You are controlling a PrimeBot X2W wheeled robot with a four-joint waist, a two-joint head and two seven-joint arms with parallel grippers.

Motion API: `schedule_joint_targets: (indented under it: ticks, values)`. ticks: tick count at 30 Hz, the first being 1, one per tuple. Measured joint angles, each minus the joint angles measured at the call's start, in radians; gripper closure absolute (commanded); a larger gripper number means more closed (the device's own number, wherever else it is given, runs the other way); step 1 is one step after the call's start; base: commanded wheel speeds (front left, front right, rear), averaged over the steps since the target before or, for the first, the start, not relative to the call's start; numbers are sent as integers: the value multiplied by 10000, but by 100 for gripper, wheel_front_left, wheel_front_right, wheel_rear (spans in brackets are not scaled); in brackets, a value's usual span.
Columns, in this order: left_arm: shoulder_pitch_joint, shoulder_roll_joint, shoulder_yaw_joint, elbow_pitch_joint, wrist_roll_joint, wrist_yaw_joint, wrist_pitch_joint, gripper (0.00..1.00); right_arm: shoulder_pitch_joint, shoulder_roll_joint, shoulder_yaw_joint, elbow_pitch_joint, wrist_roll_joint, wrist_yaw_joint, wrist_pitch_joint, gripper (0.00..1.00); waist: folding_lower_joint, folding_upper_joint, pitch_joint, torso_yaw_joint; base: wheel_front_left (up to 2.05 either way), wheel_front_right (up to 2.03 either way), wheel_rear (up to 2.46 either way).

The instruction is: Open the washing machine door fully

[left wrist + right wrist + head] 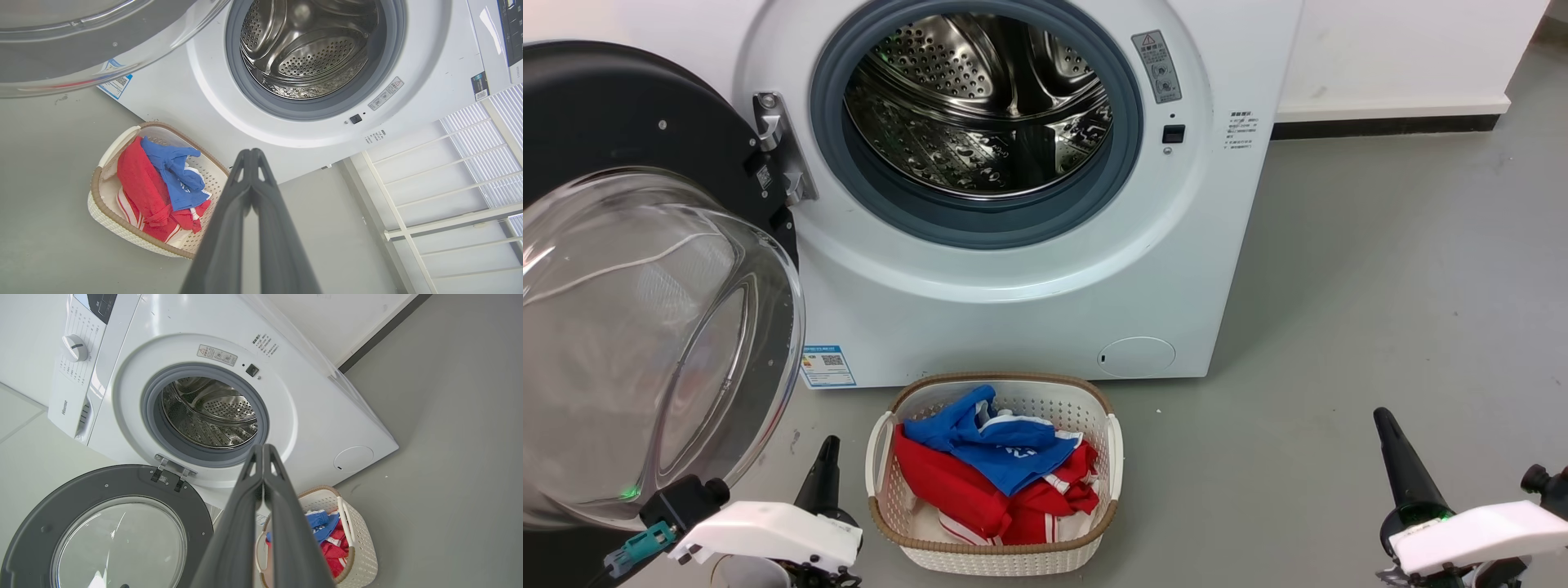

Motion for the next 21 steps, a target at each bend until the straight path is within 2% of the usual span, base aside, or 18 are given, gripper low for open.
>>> schedule_joint_targets:
  ticks: [21]
  values:
    - [-209, -435, 802, 146, -1906, -704, 491, 100, -431, 63, -167, 439, 2345, -2, 184, 100, 0, 0, 90, 126, 0, 0, 0]
